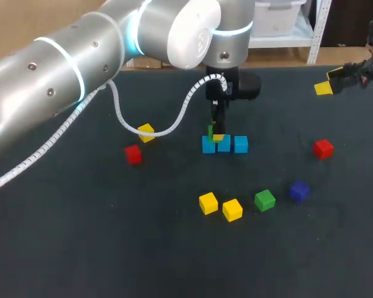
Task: Place the blue cubes, place green cubes on the blue cubes, place the yellow cubes on the green cubes, then place the red cubes on the yellow cubes, and place purple cube on the red cubes.
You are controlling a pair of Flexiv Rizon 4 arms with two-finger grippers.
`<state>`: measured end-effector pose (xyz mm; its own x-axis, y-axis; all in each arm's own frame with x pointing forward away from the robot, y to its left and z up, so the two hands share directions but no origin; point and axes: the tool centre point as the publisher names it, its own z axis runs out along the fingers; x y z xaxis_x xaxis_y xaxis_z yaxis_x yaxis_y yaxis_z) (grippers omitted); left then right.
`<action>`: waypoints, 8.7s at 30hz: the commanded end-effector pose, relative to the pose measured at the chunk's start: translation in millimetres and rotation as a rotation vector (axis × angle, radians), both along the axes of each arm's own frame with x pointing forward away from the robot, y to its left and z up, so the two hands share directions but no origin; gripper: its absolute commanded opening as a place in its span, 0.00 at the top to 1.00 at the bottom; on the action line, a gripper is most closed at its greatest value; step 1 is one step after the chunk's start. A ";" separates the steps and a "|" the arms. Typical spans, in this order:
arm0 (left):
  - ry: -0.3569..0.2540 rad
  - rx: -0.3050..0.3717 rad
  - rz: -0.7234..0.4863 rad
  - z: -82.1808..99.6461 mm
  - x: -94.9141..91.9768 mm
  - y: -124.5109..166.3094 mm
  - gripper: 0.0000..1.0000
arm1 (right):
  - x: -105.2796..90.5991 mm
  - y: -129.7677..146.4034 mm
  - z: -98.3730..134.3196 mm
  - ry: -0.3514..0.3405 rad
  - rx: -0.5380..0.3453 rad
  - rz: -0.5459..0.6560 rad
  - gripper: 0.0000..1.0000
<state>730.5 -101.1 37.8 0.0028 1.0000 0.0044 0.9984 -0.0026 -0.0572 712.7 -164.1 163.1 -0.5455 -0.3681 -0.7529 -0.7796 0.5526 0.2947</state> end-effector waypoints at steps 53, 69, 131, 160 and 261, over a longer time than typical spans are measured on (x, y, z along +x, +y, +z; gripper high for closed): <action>-0.497 -0.643 1.112 113.6 -60.2 202.8 0.00 | 0.0 0.0 -0.5 -0.002 0.002 0.001 0.00; -0.558 -0.738 1.187 112.7 -45.8 227.7 0.00 | 0.0 0.0 -0.5 -0.002 0.002 0.001 0.00; -0.548 -0.721 1.118 162.5 -33.4 216.6 0.00 | -117.7 90.1 -40.3 -0.016 -0.433 0.428 0.00; -0.548 -0.721 1.118 162.5 -33.4 216.6 0.00 | -161.8 128.8 -154.0 -0.127 -0.722 1.003 0.00; -0.548 -0.721 1.118 162.5 -33.4 216.6 0.00 | -11.7 160.4 -136.8 -0.050 -0.894 0.735 1.00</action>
